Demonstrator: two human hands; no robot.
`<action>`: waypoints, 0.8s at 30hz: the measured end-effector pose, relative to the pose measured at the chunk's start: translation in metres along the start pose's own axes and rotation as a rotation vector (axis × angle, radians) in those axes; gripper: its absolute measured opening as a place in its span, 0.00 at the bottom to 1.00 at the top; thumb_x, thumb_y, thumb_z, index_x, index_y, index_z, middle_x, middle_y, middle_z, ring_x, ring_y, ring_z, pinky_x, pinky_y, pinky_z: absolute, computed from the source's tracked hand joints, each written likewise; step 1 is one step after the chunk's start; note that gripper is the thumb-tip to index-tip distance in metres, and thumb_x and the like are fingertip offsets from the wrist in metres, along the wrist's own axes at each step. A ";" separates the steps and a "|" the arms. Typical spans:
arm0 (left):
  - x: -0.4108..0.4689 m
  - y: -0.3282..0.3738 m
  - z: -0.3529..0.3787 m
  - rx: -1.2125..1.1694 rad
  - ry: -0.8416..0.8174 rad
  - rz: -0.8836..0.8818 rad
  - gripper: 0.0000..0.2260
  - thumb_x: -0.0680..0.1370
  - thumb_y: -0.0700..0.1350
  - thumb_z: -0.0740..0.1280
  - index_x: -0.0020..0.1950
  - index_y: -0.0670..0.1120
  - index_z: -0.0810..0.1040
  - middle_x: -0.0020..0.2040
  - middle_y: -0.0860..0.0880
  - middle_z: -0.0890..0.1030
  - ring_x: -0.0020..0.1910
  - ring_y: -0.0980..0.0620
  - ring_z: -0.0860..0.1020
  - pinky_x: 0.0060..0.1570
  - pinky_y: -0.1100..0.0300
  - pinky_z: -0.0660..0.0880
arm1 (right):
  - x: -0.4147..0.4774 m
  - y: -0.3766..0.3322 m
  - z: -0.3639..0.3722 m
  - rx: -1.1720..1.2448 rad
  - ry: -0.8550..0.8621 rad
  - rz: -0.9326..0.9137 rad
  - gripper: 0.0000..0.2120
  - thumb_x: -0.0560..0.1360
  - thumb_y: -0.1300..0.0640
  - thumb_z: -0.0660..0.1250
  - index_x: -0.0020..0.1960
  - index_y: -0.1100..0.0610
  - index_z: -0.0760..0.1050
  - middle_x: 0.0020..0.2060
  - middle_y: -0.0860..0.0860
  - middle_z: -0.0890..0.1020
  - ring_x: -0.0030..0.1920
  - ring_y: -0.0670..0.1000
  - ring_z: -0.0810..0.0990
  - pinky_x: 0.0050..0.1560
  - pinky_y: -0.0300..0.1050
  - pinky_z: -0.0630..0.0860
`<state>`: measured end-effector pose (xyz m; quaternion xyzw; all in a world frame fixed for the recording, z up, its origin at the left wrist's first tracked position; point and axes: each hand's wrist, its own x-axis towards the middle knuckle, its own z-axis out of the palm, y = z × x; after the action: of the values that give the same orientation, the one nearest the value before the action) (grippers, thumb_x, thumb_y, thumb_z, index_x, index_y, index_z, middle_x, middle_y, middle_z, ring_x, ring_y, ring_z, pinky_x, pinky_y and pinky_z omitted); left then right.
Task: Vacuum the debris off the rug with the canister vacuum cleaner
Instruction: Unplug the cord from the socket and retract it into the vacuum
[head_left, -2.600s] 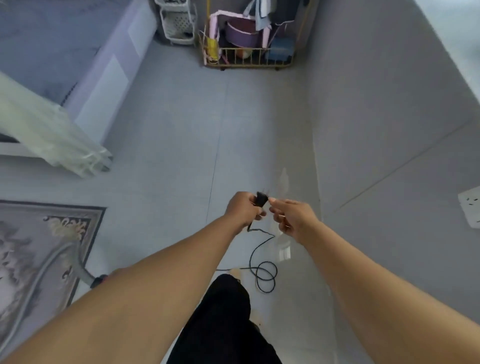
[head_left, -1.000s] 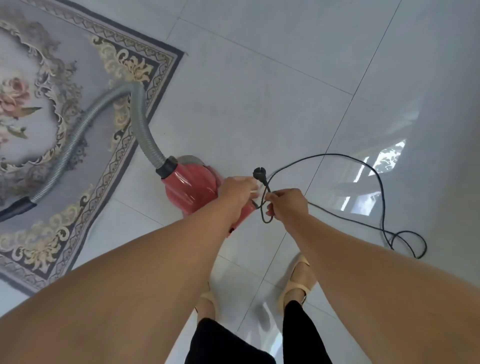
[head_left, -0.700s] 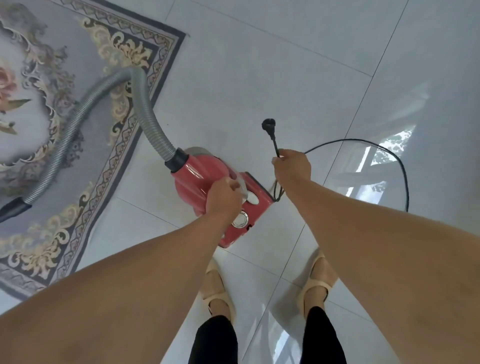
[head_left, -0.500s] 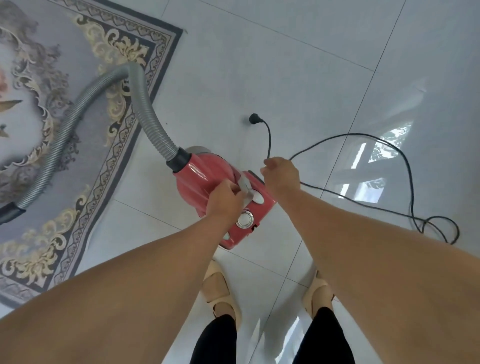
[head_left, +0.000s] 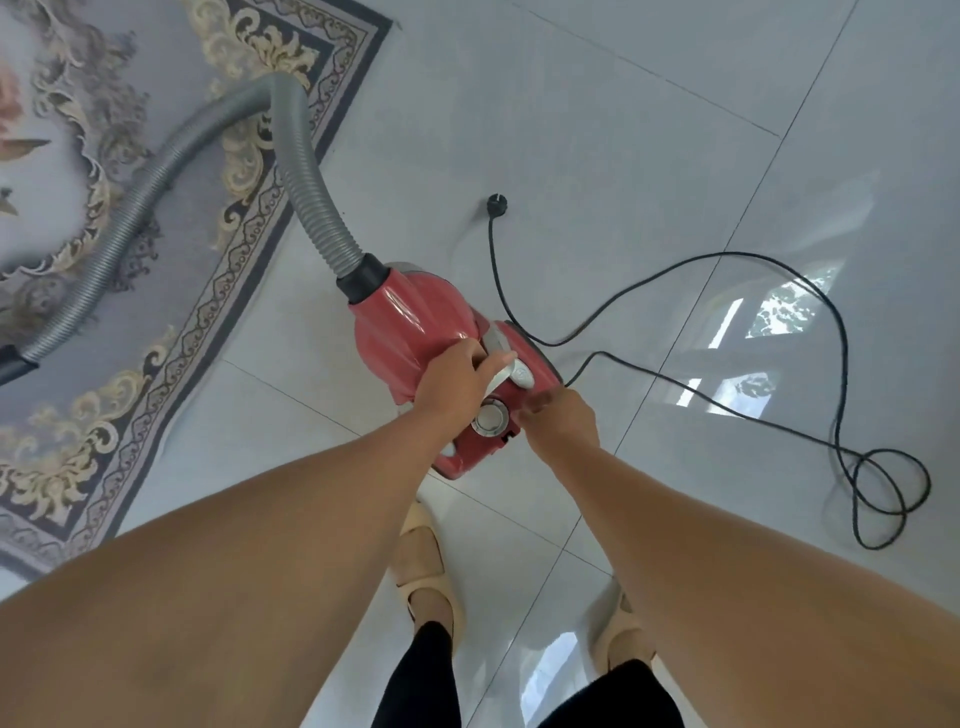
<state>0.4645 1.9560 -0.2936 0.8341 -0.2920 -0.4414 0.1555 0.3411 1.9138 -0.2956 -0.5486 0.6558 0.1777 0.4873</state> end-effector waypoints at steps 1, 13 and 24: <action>-0.001 0.000 0.000 0.001 0.010 0.007 0.16 0.79 0.58 0.61 0.46 0.45 0.73 0.38 0.52 0.76 0.39 0.51 0.74 0.36 0.59 0.66 | 0.000 0.001 0.002 -0.017 -0.013 -0.013 0.05 0.76 0.58 0.66 0.49 0.57 0.79 0.40 0.51 0.78 0.43 0.53 0.79 0.44 0.46 0.76; -0.002 -0.006 0.029 0.233 0.203 0.005 0.29 0.81 0.60 0.48 0.35 0.44 0.78 0.33 0.46 0.80 0.35 0.43 0.79 0.42 0.51 0.78 | 0.054 0.004 0.019 0.300 -0.048 0.122 0.27 0.72 0.38 0.70 0.54 0.63 0.78 0.42 0.56 0.85 0.45 0.57 0.85 0.50 0.52 0.82; 0.000 -0.009 0.034 0.248 0.249 0.084 0.25 0.81 0.59 0.51 0.29 0.48 0.69 0.27 0.51 0.70 0.33 0.45 0.75 0.37 0.56 0.70 | 0.055 0.003 0.020 0.615 -0.054 0.354 0.18 0.72 0.46 0.74 0.48 0.60 0.76 0.35 0.55 0.83 0.16 0.45 0.75 0.18 0.32 0.66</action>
<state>0.4398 1.9629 -0.3175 0.8821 -0.3574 -0.2886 0.1047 0.3517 1.9002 -0.3512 -0.2493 0.7505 0.0680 0.6083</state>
